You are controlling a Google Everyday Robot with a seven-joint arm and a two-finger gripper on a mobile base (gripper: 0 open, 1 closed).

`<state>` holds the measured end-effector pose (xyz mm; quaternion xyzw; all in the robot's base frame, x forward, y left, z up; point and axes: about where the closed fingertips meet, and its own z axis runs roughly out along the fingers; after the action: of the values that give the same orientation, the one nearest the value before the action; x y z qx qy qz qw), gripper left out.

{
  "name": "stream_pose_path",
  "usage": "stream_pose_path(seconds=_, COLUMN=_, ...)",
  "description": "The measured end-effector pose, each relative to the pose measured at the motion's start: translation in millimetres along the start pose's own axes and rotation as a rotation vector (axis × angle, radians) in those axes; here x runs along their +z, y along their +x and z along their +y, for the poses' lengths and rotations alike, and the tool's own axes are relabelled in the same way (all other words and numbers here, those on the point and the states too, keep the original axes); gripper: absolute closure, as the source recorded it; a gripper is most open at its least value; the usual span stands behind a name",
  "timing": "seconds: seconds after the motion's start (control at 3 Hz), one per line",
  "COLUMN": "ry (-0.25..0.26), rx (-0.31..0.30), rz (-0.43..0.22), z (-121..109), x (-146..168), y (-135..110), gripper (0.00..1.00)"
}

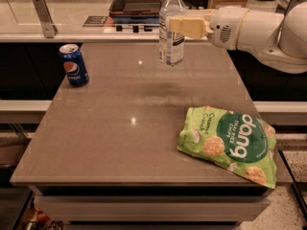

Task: Move blue plastic bottle near pepsi can

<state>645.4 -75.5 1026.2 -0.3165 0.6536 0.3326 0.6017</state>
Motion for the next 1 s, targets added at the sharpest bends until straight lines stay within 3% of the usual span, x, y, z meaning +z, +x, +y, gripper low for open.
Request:
stream_pose_path(seconds=0.67, ry=-0.202, rx=0.038, rz=0.038, z=68.9, x=65.3, y=26.0, gripper=1.00)
stream_pose_path(seconds=1.0, ry=-0.278, rx=0.036, rz=0.048, z=96.9, x=89.5, y=36.4, gripper=1.00)
